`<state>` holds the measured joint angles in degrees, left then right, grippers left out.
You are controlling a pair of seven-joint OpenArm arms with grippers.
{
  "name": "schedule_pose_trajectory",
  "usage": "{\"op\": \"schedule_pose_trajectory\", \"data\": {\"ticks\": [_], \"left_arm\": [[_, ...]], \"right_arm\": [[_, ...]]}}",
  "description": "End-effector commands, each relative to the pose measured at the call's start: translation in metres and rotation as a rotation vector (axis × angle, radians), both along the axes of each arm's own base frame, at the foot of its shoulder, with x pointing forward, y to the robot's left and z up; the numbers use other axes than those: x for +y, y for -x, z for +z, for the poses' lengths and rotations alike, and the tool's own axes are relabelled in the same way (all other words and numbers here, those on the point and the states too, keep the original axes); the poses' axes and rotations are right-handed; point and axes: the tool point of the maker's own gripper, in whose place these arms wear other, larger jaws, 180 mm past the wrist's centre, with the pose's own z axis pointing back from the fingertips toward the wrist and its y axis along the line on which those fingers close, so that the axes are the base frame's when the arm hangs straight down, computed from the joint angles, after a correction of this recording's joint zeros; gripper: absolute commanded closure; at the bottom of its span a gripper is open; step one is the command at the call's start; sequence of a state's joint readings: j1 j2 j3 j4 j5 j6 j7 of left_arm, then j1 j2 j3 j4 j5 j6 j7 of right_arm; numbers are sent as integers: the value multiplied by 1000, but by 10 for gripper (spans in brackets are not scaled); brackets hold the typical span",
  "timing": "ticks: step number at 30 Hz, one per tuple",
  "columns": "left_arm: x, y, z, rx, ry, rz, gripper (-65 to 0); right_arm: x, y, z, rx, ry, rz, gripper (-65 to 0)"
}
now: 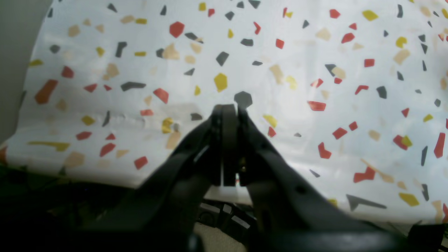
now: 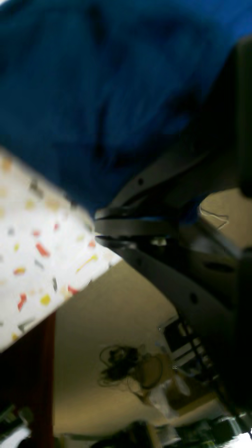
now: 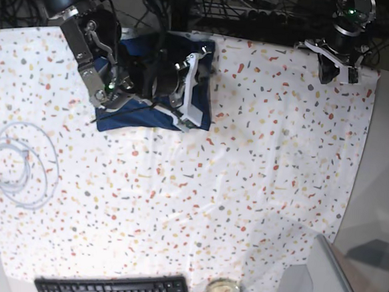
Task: Layout the t-shirt on the table in an organized manner, then fold the t-shirt properly
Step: 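Press the folded bundle with both grippers and release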
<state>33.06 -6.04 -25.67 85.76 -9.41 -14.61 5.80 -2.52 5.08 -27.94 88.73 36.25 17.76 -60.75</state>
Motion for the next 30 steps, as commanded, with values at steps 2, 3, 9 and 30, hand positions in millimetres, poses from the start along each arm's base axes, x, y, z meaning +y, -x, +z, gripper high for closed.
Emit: {"op": "schedule_pose_trajectory", "data": {"ticks": [2, 3, 9, 30], "left_arm": [[4, -4, 8, -32, -14, -1, 0], [4, -4, 8, -32, -13, -2, 0], [4, -4, 8, -32, -13, -2, 0], [4, -11, 10, -48, -12, -1, 0]], "right_arm": [[14, -5, 6, -23, -35, 24, -14], [17, -3, 3, -19, -32, 40, -12], [31, -7, 33, -116, -75, 104, -12], [-9, -16, -15, -26, 75, -89, -12]]}}
